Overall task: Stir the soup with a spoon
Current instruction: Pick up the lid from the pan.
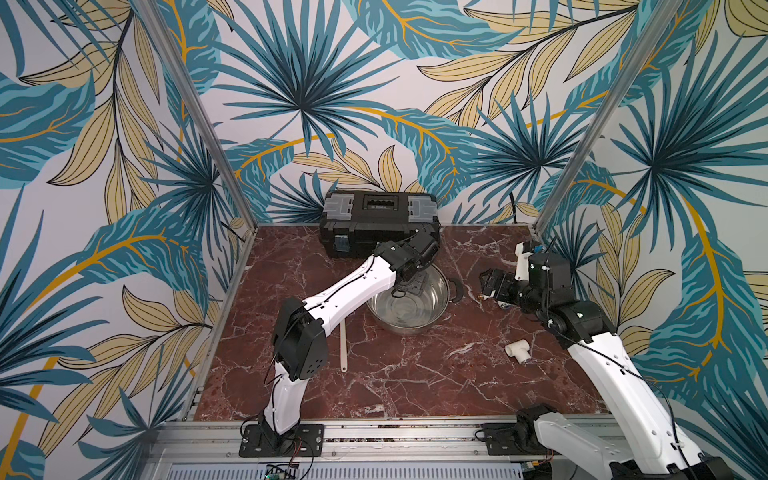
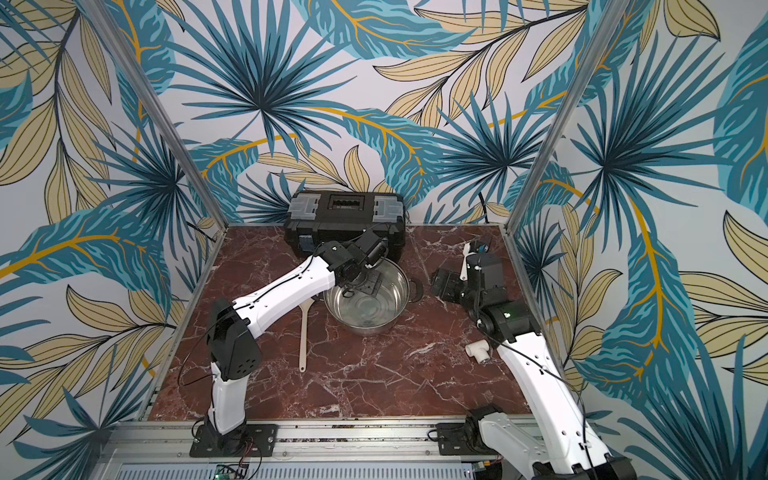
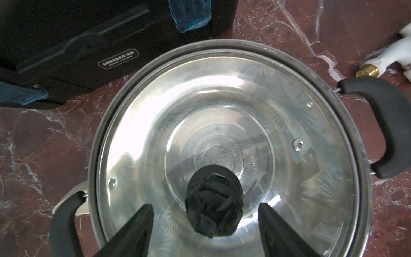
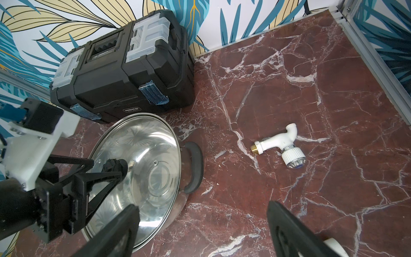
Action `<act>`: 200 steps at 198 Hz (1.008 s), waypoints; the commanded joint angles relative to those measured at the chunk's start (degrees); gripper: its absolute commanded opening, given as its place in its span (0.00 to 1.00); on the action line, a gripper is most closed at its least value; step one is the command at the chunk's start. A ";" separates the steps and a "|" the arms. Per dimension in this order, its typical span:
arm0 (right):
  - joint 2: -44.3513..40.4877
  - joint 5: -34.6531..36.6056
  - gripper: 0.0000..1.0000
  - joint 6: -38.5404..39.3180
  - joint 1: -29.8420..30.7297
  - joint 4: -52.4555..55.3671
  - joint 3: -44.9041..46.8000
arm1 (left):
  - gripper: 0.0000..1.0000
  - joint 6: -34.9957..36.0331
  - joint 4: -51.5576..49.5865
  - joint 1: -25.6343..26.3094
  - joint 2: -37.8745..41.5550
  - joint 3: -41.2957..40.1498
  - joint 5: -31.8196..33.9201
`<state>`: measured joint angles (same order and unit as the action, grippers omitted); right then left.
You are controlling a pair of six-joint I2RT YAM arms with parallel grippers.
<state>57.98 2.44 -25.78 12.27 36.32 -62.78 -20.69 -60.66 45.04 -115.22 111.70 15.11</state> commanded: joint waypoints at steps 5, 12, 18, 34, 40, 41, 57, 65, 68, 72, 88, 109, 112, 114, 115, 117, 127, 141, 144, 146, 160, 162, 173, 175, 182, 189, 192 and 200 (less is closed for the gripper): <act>-0.30 -0.54 0.94 -0.91 0.30 0.69 0.74 | 0.76 -0.49 1.14 -0.01 0.27 2.60 1.41; -0.35 -0.51 0.94 -0.93 0.30 0.77 0.73 | 0.75 -0.58 1.30 -0.04 -0.06 2.73 1.17; -0.43 -0.43 0.94 -0.91 0.30 0.84 0.82 | 0.74 -0.63 1.46 -0.06 -0.29 2.73 0.98; -0.75 -0.26 0.94 -0.86 0.30 0.95 0.99 | 0.70 -0.75 1.76 -0.10 -0.83 2.87 0.54; -0.84 -0.17 0.94 -0.85 0.30 1.04 1.06 | 0.68 -0.76 1.83 -0.12 -1.01 2.87 0.37; -0.84 -0.16 0.94 -0.81 0.30 1.04 1.07 | 0.68 -0.76 1.85 -0.08 -1.08 2.89 0.32; -0.94 0.02 0.94 -0.68 0.30 1.26 1.19 | 0.65 -0.84 1.95 -0.05 -1.52 2.91 -0.08; -0.93 0.03 0.94 -0.75 0.30 1.30 1.27 | 0.64 -0.86 2.02 -0.20 -1.74 2.91 -0.36; -0.97 0.03 0.94 -0.76 0.30 1.30 1.26 | 0.64 -0.85 2.04 -0.21 -1.90 2.92 -0.38; -0.94 -0.04 0.94 -0.77 0.32 1.30 1.34 | 0.64 -0.86 1.99 -0.17 -1.94 2.91 -0.58; -1.03 -0.15 0.94 -0.87 0.30 1.20 1.48 | 0.64 -0.85 1.56 -0.17 -2.62 3.24 -1.03; -1.02 -0.20 0.94 -0.94 0.30 1.17 1.61 | 0.64 -0.93 1.25 -0.21 -3.16 3.22 -1.31; -1.02 -0.17 0.94 -0.94 0.30 1.13 1.68 | 0.63 -0.93 1.23 -0.20 -3.25 3.26 -1.38; -1.02 -0.20 0.94 -0.94 0.30 1.17 1.69 | 0.63 -0.93 1.13 -0.17 -3.32 3.19 -1.40; -1.07 -0.22 0.94 -0.94 0.30 1.15 1.70 | 0.63 -0.93 1.15 -0.14 -3.33 3.23 -1.36; -1.03 -0.21 0.94 -0.89 0.34 1.15 1.70 | 0.63 -0.93 1.11 -0.20 -3.39 3.23 -1.39; -1.11 -0.25 0.94 -0.87 0.30 1.14 1.77 | 0.61 -0.92 1.00 -0.21 -3.52 3.17 -1.40; -1.20 -0.23 0.94 -0.94 0.30 1.17 1.90 | 0.55 -1.01 0.99 -0.30 -3.77 3.18 -1.57; -1.26 -0.16 0.94 -0.89 0.31 1.25 1.89 | 0.54 -0.98 0.99 -0.30 -3.74 3.25 -1.64; -1.28 -0.13 0.95 -0.86 0.30 1.22 1.97 | 0.53 -1.01 0.99 -0.30 -3.75 3.26 -1.66; -1.36 -0.18 0.94 -0.91 0.30 1.24 2.07 | 0.49 -1.02 1.15 -0.39 -3.80 3.26 -1.75; -1.37 -0.16 0.94 -0.87 0.30 1.22 2.06 | 0.49 -1.02 1.12 -0.37 -3.81 3.31 -1.75; -1.37 -0.03 0.95 -0.84 0.30 1.30 2.15 | 0.47 -1.02 1.07 -0.39 -3.83 3.35 -1.75; -1.37 -0.05 0.94 -0.85 0.30 1.37 2.14 | 0.46 -1.02 1.07 -0.39 -3.80 3.42 -1.75; -1.37 -0.06 0.94 -0.76 0.31 1.39 2.14 | 0.43 -1.02 0.77 -0.42 -3.77 3.65 -1.73; -1.42 0.03 0.94 -0.65 0.30 1.39 2.18 | 0.39 -1.02 0.27 -0.42 -3.77 4.14 -1.60; -1.46 0.04 0.94 -0.62 0.30 1.41 2.15 | 0.38 -1.08 0.14 -0.47 -3.71 4.34 -1.42; -1.44 0.09 0.94 -0.60 0.31 1.52 2.10 | 0.34 -1.02 -0.16 -0.46 -3.13 4.78 -0.93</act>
<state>57.43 2.48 -26.17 12.34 36.56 -61.98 -21.82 -59.86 44.80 -118.21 112.77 13.45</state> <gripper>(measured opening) 0.944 0.397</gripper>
